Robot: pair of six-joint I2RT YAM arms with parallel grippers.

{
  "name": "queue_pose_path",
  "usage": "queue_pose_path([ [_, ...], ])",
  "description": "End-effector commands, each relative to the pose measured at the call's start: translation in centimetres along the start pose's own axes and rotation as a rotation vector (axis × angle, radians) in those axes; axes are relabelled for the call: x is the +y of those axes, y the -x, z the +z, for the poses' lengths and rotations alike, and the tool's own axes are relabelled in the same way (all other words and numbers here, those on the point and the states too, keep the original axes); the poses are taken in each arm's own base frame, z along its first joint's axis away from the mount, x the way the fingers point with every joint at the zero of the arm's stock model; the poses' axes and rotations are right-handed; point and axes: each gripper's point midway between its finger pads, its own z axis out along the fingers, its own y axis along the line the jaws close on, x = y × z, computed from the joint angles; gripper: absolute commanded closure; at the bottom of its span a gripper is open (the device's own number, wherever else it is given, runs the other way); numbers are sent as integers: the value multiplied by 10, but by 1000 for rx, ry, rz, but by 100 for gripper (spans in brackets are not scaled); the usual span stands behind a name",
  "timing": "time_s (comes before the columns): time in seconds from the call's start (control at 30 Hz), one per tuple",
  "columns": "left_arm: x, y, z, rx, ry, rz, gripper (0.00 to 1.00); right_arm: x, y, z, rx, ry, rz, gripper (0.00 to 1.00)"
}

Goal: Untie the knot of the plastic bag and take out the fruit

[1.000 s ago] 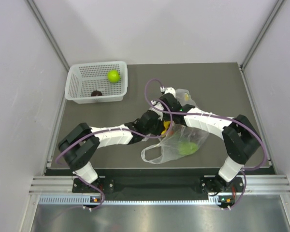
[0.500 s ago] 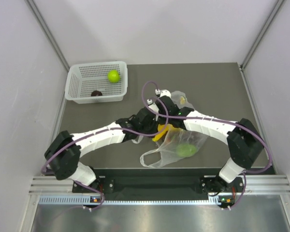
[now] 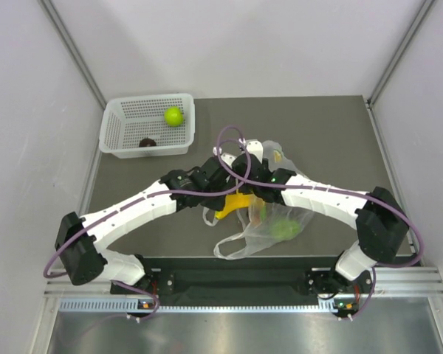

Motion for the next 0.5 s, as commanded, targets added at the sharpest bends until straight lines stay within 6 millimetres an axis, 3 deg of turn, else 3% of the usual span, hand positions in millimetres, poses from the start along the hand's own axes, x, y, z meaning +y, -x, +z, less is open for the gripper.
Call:
queue_pose_path([
  [0.0,27,11,-35,-53,119,-2,100,-21,0,-10,-6,-113,4,21],
  [0.1,39,5,-37,-49,171,4,100,-23,3,-17,-19,-114,8,21],
  [0.27,42,6,-31,-50,204,-7,100,2,9,-35,-33,69,-54,29],
  [0.3,40,9,-29,-59,198,-10,100,8,3,-37,-19,115,-65,32],
  [0.33,39,11,-29,-64,196,-10,100,9,5,-40,-28,135,-69,44],
  [0.4,39,12,-25,-57,202,-7,100,11,10,-51,-56,171,-63,58],
  [0.43,39,11,-23,-50,207,-5,100,10,11,-54,-62,172,-61,72],
  [0.47,39,10,-23,-45,210,-2,100,6,13,-60,-67,167,-59,76],
])
